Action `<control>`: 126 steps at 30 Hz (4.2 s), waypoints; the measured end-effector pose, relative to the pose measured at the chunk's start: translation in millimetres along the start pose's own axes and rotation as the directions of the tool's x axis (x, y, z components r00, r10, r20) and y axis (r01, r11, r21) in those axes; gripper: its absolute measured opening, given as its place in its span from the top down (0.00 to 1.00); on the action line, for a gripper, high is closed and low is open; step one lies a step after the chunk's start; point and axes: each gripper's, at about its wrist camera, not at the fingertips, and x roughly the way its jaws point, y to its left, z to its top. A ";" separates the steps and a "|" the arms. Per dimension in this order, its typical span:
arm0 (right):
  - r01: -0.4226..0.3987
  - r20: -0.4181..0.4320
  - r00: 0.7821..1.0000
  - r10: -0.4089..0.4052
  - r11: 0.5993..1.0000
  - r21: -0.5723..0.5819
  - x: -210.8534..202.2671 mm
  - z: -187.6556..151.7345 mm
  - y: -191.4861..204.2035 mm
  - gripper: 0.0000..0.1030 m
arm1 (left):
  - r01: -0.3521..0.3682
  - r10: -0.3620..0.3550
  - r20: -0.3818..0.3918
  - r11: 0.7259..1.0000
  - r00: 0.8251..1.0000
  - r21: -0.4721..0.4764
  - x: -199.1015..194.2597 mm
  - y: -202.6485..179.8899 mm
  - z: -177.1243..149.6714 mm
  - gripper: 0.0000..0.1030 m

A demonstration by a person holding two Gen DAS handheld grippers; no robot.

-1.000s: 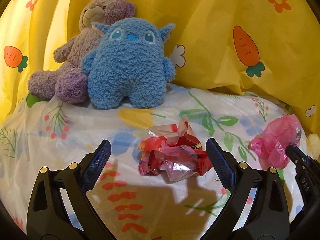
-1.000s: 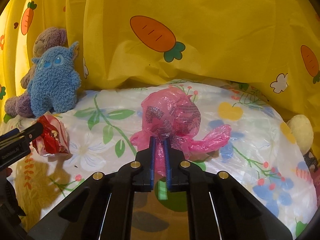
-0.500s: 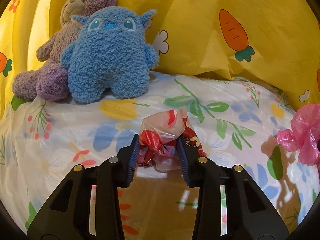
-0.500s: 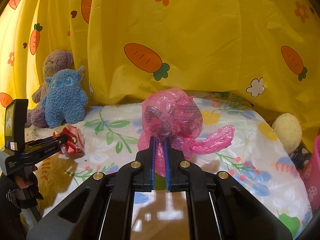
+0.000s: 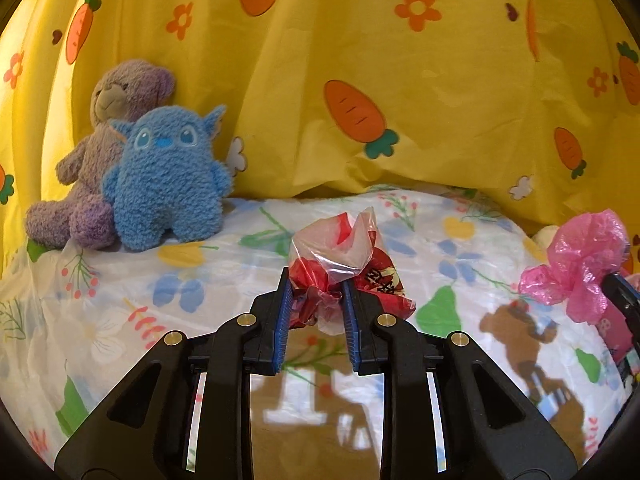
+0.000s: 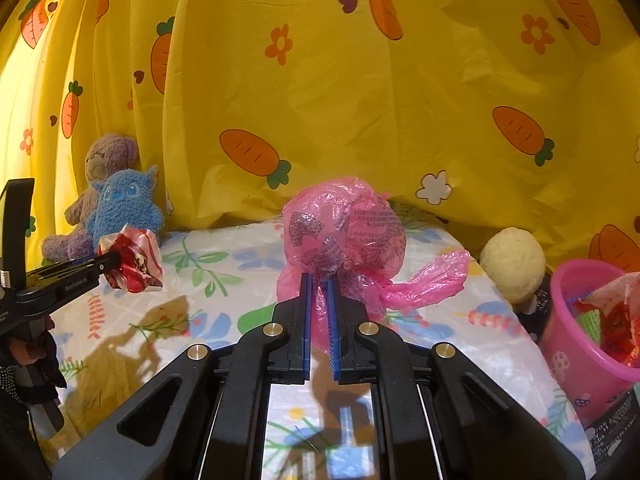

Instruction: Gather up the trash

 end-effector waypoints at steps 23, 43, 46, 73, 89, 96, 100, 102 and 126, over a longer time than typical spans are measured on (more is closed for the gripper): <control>0.466 -0.058 0.884 -0.464 0.862 0.199 -93.9 -23.0 -232.4 0.92 | 0.519 -0.525 -0.052 0.812 0.849 0.269 -41.4 -320.1 -9.9 0.78; 0.472 -0.204 0.877 -0.435 0.859 0.198 -69.8 -54.4 -280.8 0.72 | 0.680 -0.619 -0.284 0.685 0.732 0.261 42.2 -443.9 -52.2 0.73; 0.482 -0.178 0.874 -0.452 0.853 0.201 -78.4 -55.9 -281.9 0.51 | 0.688 -0.622 -0.296 0.680 0.725 0.255 43.5 -441.0 -53.6 0.60; 0.481 0.011 0.870 -0.494 0.852 0.208 -138.0 -50.6 -206.5 0.05 | 0.428 -0.437 -0.033 0.858 0.899 0.285 -30.8 -319.5 -50.6 0.06; 0.420 0.072 0.899 -0.431 0.898 0.133 -186.4 -73.1 -90.6 0.05 | 0.224 -0.242 0.076 0.956 0.967 0.190 -120.7 -197.3 -83.2 0.06; 0.420 0.076 0.901 -0.427 0.903 0.095 -207.6 -88.5 -56.3 0.05 | 0.210 -0.224 0.081 0.966 0.971 0.154 -150.7 -166.7 -101.5 0.06; 0.417 0.074 0.903 -0.423 0.905 0.085 -218.1 -93.0 -44.9 0.05 | 0.203 -0.217 0.088 0.969 0.972 0.145 -164.6 -156.5 -111.0 0.06; 0.417 0.079 0.903 -0.422 0.906 0.079 -222.1 -94.3 -40.7 0.05 | 0.192 -0.206 0.096 0.971 0.974 0.142 -170.0 -151.8 -115.1 0.06; 0.410 0.082 0.906 -0.415 0.910 0.069 -227.1 -93.9 -23.1 0.05 | 0.176 -0.190 0.117 0.977 0.975 0.117 -186.6 -133.9 -121.3 0.06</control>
